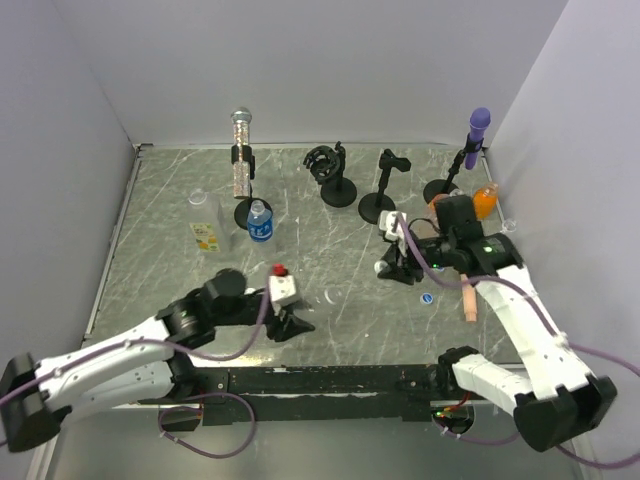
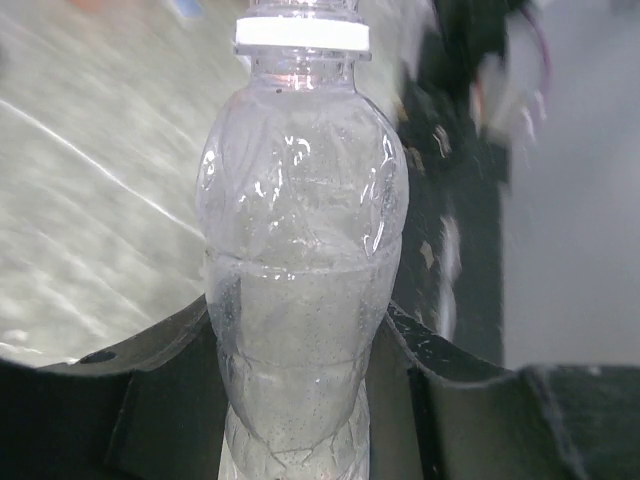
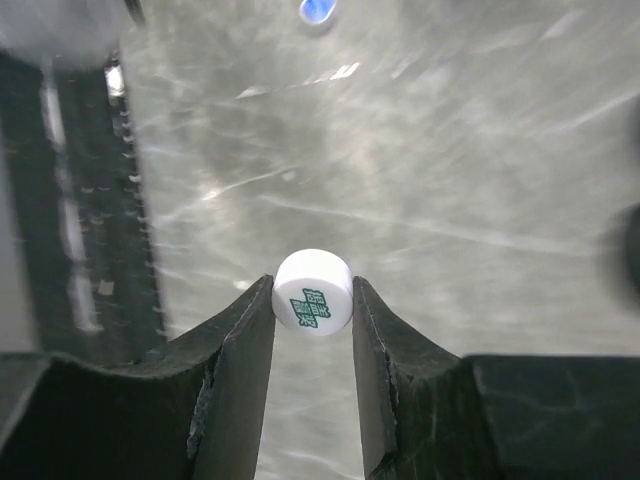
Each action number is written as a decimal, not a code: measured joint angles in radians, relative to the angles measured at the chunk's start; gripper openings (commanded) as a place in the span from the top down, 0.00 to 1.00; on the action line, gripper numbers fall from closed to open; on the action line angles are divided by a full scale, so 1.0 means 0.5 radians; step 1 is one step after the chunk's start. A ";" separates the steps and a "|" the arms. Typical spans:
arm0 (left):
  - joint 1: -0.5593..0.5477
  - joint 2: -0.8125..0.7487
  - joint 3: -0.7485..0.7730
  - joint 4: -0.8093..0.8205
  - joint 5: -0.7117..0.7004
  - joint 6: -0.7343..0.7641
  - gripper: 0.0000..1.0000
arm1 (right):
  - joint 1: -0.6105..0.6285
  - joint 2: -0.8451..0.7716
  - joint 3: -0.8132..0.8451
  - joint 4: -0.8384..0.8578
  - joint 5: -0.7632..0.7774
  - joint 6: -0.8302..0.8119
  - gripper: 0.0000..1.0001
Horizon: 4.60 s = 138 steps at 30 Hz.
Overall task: Unscrew the bottle caps
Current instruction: Place the bottle cap at the center of the board, then pass from the left arm to the right, then place the bottle without the bottle cap at the center of the board.
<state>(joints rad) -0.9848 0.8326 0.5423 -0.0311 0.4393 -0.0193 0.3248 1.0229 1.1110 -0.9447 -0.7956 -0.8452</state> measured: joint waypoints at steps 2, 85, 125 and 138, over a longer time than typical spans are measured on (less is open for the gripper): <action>-0.001 -0.203 -0.146 0.209 -0.169 -0.079 0.66 | -0.031 0.053 -0.203 0.096 -0.045 0.167 0.70; 0.003 0.108 -0.857 1.736 -0.364 -0.325 0.61 | 0.587 0.938 0.719 -0.366 -0.779 -0.195 0.13; 0.034 -0.398 0.004 0.191 -0.792 -0.188 0.03 | -0.032 0.889 0.932 -0.350 0.437 0.340 0.86; 0.034 -0.467 0.024 -0.175 -0.991 -0.032 0.03 | -0.227 1.356 1.212 -0.371 0.774 0.349 0.73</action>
<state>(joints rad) -0.9680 0.5991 0.5541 -0.1188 -0.0563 -0.0353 0.2115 1.7008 1.7168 -1.1301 -0.4088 -0.6708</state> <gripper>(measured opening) 0.967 0.421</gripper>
